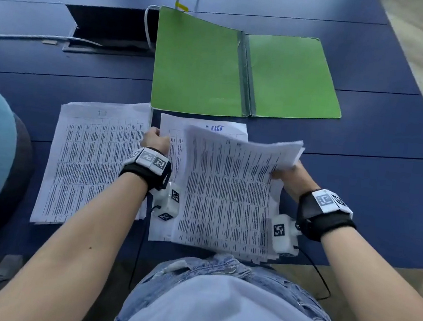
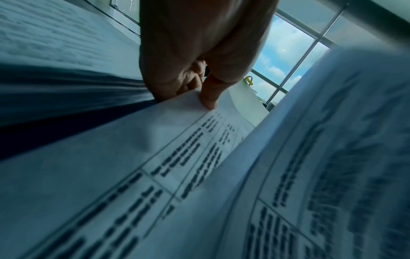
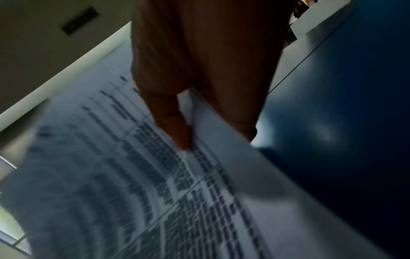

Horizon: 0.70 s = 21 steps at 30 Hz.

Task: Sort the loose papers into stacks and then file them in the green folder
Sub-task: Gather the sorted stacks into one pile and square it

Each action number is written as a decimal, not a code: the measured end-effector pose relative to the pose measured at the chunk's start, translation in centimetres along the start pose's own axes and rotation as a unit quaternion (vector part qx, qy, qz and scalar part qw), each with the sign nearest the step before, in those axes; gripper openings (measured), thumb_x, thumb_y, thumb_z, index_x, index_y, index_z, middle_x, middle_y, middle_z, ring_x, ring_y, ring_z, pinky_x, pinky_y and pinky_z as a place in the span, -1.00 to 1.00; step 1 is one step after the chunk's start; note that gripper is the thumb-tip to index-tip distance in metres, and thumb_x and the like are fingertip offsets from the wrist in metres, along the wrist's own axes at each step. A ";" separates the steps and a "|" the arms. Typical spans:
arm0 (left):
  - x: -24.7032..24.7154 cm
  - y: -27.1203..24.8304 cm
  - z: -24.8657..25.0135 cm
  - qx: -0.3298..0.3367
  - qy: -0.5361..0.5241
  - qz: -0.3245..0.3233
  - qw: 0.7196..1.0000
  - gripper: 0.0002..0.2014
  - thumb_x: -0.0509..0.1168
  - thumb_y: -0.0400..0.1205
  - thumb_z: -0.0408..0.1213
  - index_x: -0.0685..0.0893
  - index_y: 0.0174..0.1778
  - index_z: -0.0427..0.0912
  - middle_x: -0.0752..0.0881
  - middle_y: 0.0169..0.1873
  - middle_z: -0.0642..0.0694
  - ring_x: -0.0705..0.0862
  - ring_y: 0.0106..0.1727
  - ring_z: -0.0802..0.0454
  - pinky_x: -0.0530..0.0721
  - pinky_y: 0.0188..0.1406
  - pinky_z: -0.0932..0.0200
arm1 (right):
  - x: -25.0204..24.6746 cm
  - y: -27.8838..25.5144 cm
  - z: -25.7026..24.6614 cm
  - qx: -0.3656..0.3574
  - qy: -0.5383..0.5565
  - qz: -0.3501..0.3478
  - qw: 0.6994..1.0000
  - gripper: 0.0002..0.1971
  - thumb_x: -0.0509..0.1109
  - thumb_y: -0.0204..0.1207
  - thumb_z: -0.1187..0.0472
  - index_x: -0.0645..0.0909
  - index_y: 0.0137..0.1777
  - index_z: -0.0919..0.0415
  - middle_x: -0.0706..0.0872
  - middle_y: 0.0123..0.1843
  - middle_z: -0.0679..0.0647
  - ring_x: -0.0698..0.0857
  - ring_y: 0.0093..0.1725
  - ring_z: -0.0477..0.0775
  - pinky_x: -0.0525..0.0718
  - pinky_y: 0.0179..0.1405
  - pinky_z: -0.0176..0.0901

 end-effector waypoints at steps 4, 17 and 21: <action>0.2 0.4 0.9 0.071 -0.083 -0.035 0.993 -0.65 0.03 0.58 -0.57 0.37 -0.44 -0.08 0.47 -0.42 -0.08 0.41 -0.34 -0.02 0.37 -0.47 0.25 | 1.3 -1.1 -0.1 0.022 -0.060 -0.111 0.992 -0.71 0.27 0.18 0.56 0.53 -0.05 0.52 0.58 -0.16 0.16 0.58 -0.21 0.00 0.58 -0.44 -0.51; 0.9 -3.1 4.6 0.120 -0.334 -0.210 0.911 -0.55 0.07 0.66 0.09 0.64 0.11 -0.20 0.73 -0.02 -0.18 0.70 0.02 -0.14 0.67 0.12 -0.16 | 1.3 -0.2 -3.5 -0.070 0.143 0.107 0.981 -0.64 0.37 0.39 0.57 0.51 0.10 0.20 0.65 -0.07 -0.01 0.63 -0.11 -0.12 0.66 -0.13 -0.27; 0.2 -3.7 4.4 0.129 -0.323 -0.184 0.919 -0.71 0.26 0.62 -0.41 0.52 0.25 -0.38 0.66 -0.16 -0.10 0.65 -0.15 -0.02 0.74 -0.19 0.23 | 1.2 0.0 -7.3 -0.115 0.168 0.120 0.972 -0.52 0.41 0.41 0.49 0.25 0.20 0.19 0.60 0.01 0.05 0.62 -0.01 -0.01 0.72 -0.02 -0.22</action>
Point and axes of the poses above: each hand's wrist, its own y-axis towards the middle knuckle, its own x-axis out of the palm, z = x × y, the point moved 6 cm from there along y, towards the middle knuckle
